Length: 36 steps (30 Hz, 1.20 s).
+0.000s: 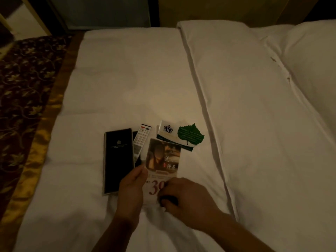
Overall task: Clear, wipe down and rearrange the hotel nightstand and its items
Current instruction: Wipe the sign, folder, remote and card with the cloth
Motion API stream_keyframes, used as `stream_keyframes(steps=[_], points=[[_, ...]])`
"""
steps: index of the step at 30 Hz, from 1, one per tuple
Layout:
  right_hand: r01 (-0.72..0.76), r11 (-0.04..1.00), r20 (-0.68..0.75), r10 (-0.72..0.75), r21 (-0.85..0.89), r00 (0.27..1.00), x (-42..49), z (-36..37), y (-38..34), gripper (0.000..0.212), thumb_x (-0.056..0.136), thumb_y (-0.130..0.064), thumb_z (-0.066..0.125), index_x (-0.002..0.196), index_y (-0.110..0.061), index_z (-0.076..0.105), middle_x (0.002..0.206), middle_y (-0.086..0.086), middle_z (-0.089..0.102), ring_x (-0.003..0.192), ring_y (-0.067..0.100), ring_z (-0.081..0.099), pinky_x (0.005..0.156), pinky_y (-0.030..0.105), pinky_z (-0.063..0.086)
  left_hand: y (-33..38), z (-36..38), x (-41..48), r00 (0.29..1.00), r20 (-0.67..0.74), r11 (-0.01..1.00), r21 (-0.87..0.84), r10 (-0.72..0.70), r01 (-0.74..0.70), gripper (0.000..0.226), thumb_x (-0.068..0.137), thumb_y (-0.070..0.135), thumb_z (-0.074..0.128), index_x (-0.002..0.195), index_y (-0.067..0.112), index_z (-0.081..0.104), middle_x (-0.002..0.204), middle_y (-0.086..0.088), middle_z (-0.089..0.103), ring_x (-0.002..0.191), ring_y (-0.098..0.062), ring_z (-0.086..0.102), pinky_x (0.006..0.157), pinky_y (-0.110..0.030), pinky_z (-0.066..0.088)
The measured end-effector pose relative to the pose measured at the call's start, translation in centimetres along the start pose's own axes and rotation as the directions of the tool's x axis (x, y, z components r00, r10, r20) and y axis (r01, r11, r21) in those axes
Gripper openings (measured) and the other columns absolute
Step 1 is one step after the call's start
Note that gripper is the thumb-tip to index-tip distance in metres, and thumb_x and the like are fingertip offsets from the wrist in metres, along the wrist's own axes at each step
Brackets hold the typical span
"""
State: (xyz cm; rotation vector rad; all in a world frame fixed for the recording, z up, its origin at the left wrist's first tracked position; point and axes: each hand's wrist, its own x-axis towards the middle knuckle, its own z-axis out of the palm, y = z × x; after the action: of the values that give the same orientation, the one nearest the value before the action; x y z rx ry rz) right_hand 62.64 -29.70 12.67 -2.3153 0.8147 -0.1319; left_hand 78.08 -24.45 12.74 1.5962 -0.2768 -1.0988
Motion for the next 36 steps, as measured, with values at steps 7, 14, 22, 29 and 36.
stream_keyframes(steps=[7, 14, 22, 29, 36], points=[[0.054, 0.998, -0.142, -0.055, -0.011, 0.988, 0.0, 0.1, -1.8, 0.022, 0.088, -0.044, 0.048, 0.105, -0.042, 0.061, 0.107, -0.02, 0.06, 0.094, 0.004, 0.054, 0.068, 0.024, 0.051, -0.5, 0.7, -0.1, 0.997, 0.07, 0.998, -0.05, -0.044, 0.047, 0.026, 0.101, 0.017, 0.048, 0.106, 0.009, 0.073, 0.103, -0.023, 0.074, 0.087, -0.031, 0.072, 0.067, -0.036, 0.055], [-0.332, 0.936, -0.395, 0.35, 0.115, 0.849, 0.6, -0.9, 1.3, 0.016, 0.091, -0.033, 0.059, 0.105, -0.032, 0.067, 0.103, -0.011, 0.063, 0.092, 0.008, 0.058, 0.077, 0.025, 0.049, -1.1, -0.5, -0.6, 0.996, 0.012, 0.995, -0.03, -0.093, 0.093, 0.027, 0.1, 0.018, 0.049, 0.11, 0.012, 0.073, 0.102, -0.019, 0.076, 0.092, -0.038, 0.073, 0.082, -0.055, 0.059], [-0.188, 0.369, -0.074, 0.593, 0.91, 0.802, -1.9, -0.8, -1.3, 0.019, 0.089, -0.01, 0.065, 0.088, -0.026, 0.075, 0.087, 0.0, 0.075, 0.074, 0.016, 0.073, 0.062, 0.02, 0.055, -1.5, -0.5, -0.6, 0.997, 0.082, 0.963, 0.267, 0.016, -0.037, 0.025, 0.099, 0.043, 0.051, 0.123, 0.044, 0.057, 0.104, 0.012, 0.073, 0.091, -0.004, 0.072, 0.062, -0.015, 0.055], [-0.042, 0.676, -0.328, 0.41, 0.735, 0.851, 0.0, -1.0, -3.0, 0.017, 0.089, -0.025, 0.062, 0.101, -0.033, 0.07, 0.097, -0.014, 0.071, 0.091, 0.004, 0.068, 0.078, 0.018, 0.053, -2.2, -2.5, -1.6, 0.78, 0.477, 0.905, 0.092, -0.406, 0.415, 0.057, 0.074, 0.064, 0.066, 0.109, 0.019, 0.074, 0.102, -0.007, 0.075, 0.086, -0.026, 0.072, 0.071, -0.035, 0.061], [-0.287, 0.841, -0.41, 0.487, 0.459, 0.771, 1.0, 0.2, -0.9, 0.016, 0.09, -0.031, 0.062, 0.104, -0.032, 0.067, 0.098, -0.015, 0.065, 0.089, 0.001, 0.061, 0.083, 0.032, 0.053, -1.4, -1.9, -0.3, 0.797, 0.49, 0.919, 0.021, -0.353, 0.394, 0.024, 0.088, 0.015, 0.061, 0.08, 0.004, 0.082, 0.085, -0.022, 0.073, 0.07, -0.023, 0.075, 0.062, -0.03, 0.06]])
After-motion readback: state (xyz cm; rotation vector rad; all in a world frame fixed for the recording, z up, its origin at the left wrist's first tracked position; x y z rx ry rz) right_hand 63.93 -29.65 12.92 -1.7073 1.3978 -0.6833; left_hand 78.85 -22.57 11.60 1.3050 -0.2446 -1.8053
